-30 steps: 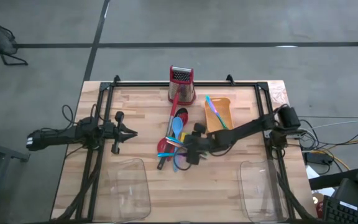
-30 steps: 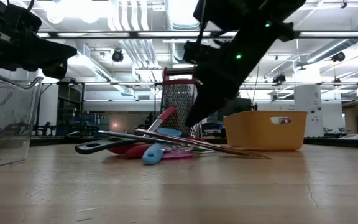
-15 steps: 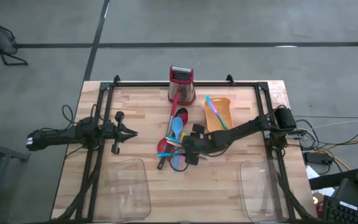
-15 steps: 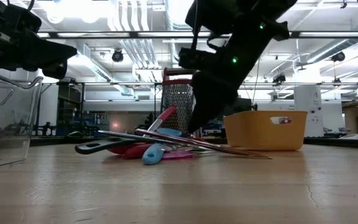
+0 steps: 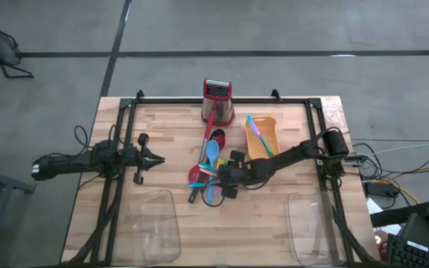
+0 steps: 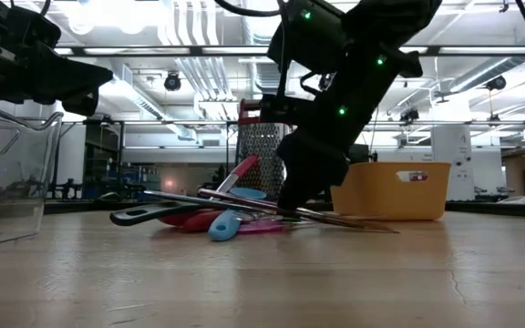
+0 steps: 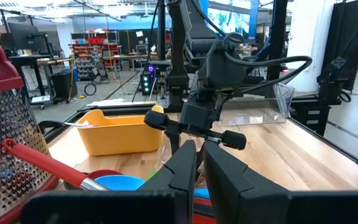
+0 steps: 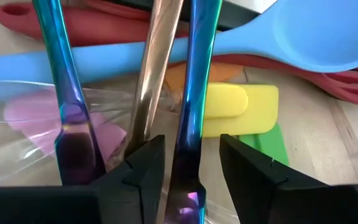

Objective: Pick & Place Kitchen Items
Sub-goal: Put the blue table knife into the yellow bin

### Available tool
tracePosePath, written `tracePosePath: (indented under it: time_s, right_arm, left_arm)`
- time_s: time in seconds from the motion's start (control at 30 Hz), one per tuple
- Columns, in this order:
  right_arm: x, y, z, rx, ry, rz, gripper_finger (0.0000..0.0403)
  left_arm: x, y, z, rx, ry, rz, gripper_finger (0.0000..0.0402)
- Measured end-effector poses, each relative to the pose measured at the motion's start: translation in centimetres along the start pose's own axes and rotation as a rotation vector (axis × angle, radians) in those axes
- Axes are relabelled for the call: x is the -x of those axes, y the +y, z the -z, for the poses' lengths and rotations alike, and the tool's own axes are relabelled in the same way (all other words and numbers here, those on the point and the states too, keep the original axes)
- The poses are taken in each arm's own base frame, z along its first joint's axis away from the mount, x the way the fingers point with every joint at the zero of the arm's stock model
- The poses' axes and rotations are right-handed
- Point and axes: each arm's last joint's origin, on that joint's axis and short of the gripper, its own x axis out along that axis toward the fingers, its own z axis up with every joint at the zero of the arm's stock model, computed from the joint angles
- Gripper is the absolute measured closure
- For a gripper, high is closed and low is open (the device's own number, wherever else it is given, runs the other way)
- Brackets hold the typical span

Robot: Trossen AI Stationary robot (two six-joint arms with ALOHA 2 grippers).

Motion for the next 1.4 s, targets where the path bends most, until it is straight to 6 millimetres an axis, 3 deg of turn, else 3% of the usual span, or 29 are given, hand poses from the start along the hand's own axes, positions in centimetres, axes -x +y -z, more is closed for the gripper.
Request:
tracePosePath:
  time_s: [0.27,1.0,1.4]
  right_arm:
    - [-0.02,-0.04,-0.05,0.001,-0.004,-0.001,0.0244]
    - [-0.41,-0.69,-0.15,0.000,0.000,-0.037,0.0344]
    - [-0.38,-0.71,-0.13,0.000,-0.005,-0.022,0.0345]
  left_arm:
    - [0.00,0.00,-0.01,0.000,0.000,0.000,0.0362]
    - [0.00,0.00,-0.01,0.000,-0.001,0.000,0.0362]
    - [0.00,0.00,-0.01,0.000,-0.001,0.000,0.0362]
